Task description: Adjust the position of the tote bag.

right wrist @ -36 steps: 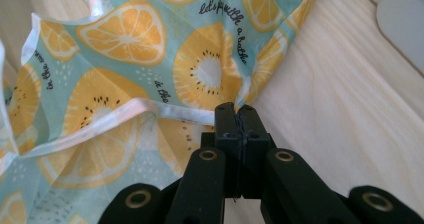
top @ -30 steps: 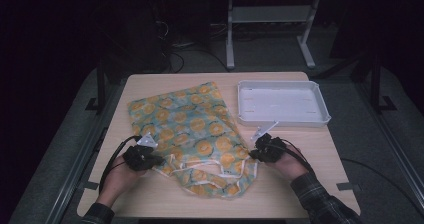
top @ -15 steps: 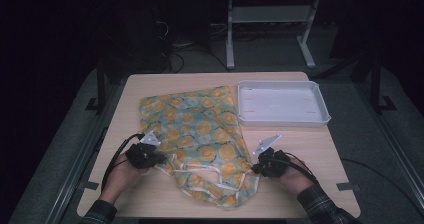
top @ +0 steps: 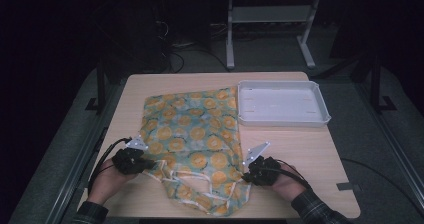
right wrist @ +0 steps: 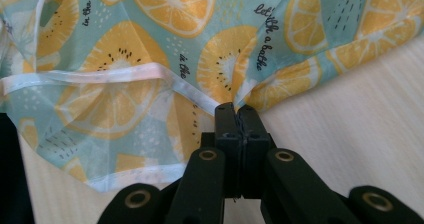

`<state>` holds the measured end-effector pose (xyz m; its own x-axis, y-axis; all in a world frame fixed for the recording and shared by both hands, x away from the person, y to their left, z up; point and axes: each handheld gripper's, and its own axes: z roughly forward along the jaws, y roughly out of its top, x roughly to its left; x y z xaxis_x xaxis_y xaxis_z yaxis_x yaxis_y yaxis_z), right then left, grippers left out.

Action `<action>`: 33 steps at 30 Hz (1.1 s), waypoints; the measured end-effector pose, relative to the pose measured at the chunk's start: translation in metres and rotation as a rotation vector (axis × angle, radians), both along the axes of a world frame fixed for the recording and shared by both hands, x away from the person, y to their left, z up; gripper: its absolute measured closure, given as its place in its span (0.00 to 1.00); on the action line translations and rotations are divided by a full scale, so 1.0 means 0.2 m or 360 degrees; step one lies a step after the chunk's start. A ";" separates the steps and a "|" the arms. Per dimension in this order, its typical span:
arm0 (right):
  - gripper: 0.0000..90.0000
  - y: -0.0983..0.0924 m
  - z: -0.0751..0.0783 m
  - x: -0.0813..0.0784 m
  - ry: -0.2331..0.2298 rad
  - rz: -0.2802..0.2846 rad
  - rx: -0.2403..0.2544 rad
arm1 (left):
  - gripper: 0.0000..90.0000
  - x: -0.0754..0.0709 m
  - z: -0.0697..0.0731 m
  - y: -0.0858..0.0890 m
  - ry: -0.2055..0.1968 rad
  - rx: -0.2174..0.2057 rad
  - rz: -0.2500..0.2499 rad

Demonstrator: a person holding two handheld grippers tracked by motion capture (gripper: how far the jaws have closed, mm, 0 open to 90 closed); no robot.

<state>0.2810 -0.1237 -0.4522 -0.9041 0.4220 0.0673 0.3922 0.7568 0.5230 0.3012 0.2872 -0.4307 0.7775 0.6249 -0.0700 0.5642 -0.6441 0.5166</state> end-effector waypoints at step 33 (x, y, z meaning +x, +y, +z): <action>0.73 0.09 0.03 -0.06 0.0016 0.0132 0.0113 | 0.54 -0.25 0.08 0.24 -0.0002 -0.0335 -0.0089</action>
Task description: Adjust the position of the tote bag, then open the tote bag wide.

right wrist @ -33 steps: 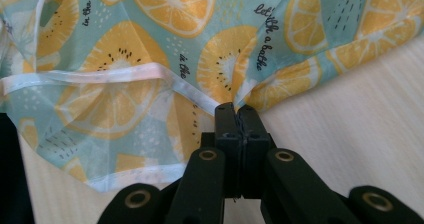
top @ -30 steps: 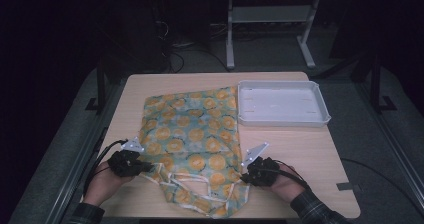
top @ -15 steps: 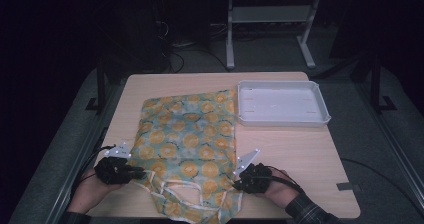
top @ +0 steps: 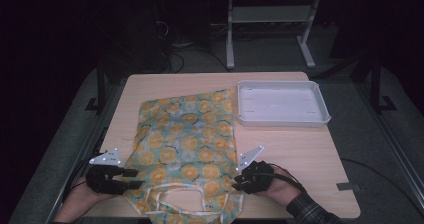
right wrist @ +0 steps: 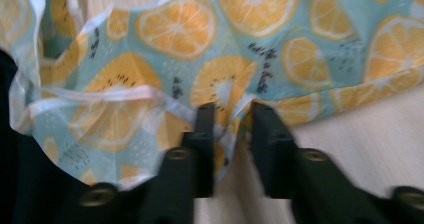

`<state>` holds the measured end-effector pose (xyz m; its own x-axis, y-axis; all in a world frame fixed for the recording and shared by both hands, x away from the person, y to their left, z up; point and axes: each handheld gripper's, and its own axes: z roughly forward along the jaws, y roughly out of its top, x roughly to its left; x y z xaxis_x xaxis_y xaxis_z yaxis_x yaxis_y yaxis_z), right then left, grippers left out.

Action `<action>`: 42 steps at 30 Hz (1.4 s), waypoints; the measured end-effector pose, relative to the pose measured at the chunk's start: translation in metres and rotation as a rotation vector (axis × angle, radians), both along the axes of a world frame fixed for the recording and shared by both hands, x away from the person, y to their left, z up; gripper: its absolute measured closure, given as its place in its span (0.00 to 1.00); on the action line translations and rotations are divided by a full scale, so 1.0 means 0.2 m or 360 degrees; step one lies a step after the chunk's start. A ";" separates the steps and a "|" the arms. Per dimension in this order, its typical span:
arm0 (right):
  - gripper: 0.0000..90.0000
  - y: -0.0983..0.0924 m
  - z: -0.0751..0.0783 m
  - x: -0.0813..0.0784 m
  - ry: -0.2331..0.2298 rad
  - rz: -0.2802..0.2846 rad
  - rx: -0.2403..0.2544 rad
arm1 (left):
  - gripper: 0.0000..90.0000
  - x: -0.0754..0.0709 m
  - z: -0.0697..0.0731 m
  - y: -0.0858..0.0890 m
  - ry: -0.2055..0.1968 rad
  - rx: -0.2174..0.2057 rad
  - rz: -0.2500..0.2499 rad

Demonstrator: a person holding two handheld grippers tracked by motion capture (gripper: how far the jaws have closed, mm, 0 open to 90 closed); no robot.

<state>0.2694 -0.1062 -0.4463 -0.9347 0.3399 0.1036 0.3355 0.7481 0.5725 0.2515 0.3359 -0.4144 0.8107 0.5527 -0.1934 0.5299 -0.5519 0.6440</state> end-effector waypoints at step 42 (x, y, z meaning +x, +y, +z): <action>0.20 0.21 -0.07 -0.11 -0.0161 0.0366 -0.0078 | 0.23 -0.21 -0.20 -0.24 -0.0146 0.0339 -0.0246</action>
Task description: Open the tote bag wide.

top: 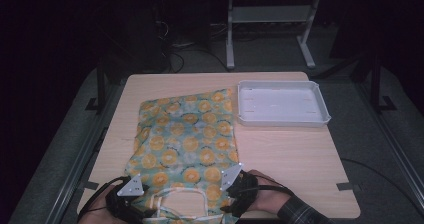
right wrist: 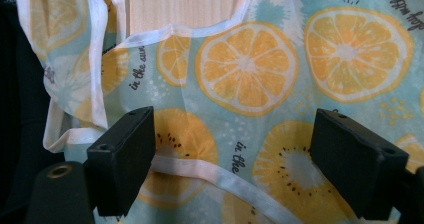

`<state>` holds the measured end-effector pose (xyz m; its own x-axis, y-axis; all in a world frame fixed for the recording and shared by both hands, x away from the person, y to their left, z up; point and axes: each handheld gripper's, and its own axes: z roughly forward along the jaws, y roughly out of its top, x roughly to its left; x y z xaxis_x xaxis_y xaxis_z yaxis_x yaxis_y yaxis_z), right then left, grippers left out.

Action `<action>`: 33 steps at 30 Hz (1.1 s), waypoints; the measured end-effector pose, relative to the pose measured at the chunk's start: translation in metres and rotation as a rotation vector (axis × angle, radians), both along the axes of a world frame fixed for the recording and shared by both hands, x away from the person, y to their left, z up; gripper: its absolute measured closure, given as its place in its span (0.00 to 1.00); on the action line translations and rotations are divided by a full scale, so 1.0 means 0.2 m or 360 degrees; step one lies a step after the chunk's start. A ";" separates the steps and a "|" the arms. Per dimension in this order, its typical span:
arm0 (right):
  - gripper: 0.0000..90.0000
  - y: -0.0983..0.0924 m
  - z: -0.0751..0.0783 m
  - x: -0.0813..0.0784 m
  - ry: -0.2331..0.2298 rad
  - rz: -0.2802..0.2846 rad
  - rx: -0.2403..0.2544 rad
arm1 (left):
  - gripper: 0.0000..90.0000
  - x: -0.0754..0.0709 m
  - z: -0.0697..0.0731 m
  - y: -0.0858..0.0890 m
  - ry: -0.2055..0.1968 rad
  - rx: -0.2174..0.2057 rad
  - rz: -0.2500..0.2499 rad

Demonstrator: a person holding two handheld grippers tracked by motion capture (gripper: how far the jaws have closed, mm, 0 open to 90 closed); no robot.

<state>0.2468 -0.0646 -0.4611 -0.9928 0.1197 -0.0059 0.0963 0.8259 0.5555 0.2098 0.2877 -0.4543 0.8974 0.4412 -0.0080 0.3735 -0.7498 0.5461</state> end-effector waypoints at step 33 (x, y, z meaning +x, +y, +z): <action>0.97 -0.05 0.02 0.10 0.0042 -0.0075 0.0065 | 0.97 0.12 0.02 0.06 0.0069 -0.0095 0.0127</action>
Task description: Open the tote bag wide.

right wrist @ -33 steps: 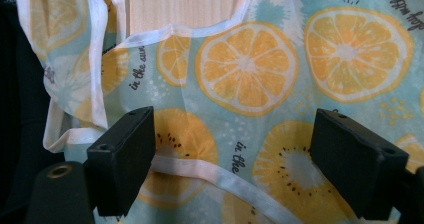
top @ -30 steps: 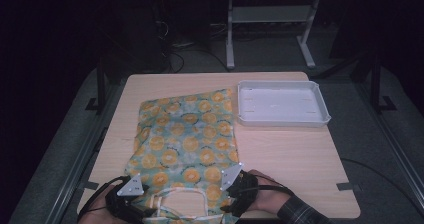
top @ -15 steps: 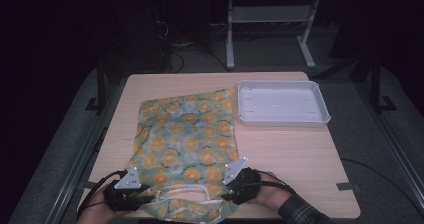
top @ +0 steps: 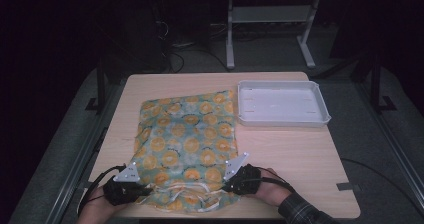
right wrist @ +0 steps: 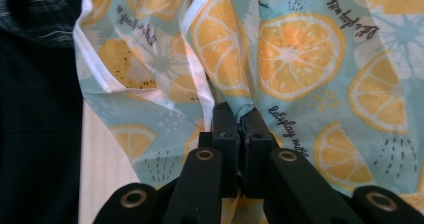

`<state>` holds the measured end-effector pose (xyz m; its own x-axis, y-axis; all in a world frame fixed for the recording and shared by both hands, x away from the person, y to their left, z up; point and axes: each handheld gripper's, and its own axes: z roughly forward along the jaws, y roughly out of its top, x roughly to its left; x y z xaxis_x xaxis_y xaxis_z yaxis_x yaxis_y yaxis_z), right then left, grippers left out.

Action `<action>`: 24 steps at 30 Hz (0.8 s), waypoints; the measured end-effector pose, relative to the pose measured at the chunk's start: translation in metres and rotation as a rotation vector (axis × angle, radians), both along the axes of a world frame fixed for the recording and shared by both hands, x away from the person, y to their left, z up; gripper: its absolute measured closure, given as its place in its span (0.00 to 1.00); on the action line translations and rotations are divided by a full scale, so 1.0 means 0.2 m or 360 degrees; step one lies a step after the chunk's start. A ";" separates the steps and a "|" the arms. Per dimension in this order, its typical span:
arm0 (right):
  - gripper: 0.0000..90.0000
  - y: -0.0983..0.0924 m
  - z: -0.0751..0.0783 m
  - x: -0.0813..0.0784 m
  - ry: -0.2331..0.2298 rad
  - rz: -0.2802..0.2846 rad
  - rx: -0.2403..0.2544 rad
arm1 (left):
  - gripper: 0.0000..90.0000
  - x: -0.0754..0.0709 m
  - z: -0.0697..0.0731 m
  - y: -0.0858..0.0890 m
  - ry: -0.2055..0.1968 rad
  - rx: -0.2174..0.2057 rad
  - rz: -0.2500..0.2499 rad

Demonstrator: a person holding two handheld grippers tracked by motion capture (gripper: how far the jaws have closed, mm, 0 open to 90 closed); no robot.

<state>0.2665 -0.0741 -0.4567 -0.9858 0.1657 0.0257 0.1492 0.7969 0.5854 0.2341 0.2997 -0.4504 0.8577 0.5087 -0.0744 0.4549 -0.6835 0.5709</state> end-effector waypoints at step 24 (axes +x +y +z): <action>0.98 -0.10 0.21 0.04 -0.0066 -0.0037 0.0231 | 0.98 0.02 0.25 0.03 -0.0157 -0.0291 -0.0034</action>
